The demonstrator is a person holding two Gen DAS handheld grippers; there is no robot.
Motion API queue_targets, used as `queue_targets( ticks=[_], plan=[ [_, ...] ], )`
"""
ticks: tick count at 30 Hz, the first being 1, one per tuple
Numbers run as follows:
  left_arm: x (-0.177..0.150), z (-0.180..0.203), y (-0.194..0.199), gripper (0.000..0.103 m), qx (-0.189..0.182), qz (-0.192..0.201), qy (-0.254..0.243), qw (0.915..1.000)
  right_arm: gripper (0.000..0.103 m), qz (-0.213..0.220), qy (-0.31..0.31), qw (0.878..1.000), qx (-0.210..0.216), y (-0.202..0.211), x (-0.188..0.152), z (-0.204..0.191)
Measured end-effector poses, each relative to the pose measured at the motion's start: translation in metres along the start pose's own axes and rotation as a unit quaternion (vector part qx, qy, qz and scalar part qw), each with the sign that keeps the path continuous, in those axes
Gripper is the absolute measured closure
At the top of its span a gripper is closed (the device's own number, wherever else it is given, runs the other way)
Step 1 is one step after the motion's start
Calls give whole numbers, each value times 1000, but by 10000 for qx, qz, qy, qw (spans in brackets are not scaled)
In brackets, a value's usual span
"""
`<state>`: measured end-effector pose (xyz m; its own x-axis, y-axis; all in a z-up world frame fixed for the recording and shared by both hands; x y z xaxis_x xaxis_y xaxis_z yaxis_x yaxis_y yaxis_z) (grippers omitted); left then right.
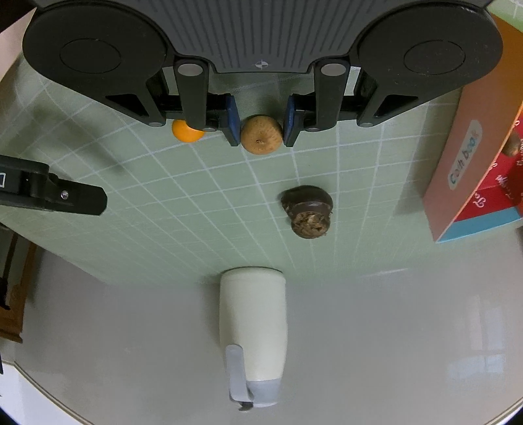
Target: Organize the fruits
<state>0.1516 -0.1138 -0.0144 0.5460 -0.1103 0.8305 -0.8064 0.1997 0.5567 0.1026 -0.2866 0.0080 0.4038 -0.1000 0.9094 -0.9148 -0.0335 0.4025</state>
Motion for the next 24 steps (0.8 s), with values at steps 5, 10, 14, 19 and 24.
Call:
queue_targets(
  ticks=[5, 10, 14, 19, 24],
  plan=[
    [9, -7, 9, 75, 85, 150, 64, 9998, 21, -2, 4, 10000, 61, -2, 2, -4],
    [23, -26, 30, 75, 313, 398, 153, 9986, 21, 10, 97, 9998, 165, -4, 3, -15],
    [31, -52, 46, 75, 637, 560, 278, 9960, 21, 14, 184, 9995, 255, -5, 3, -27],
    [32, -94, 60, 75, 1146, 678, 538, 9896, 21, -24, 322, 9987, 387, -10, 3, -44],
    [25, -137, 70, 75, 1603, 647, 780, 9819, 21, -56, 462, 9977, 489, -12, 2, -58]
  ],
)
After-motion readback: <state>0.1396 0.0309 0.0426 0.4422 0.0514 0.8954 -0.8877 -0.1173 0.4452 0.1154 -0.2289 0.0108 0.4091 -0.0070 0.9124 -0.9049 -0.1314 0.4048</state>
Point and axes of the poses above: each gripper's, at about its wrist camera, not at the fingertips, and y roughly against the way its jaws point, z to its right, x to its top, the point moved 5 cm from there along -y, roughly the way its jaws point, and after that the axes turned 4 degrees about y, right-handed, at the moved point
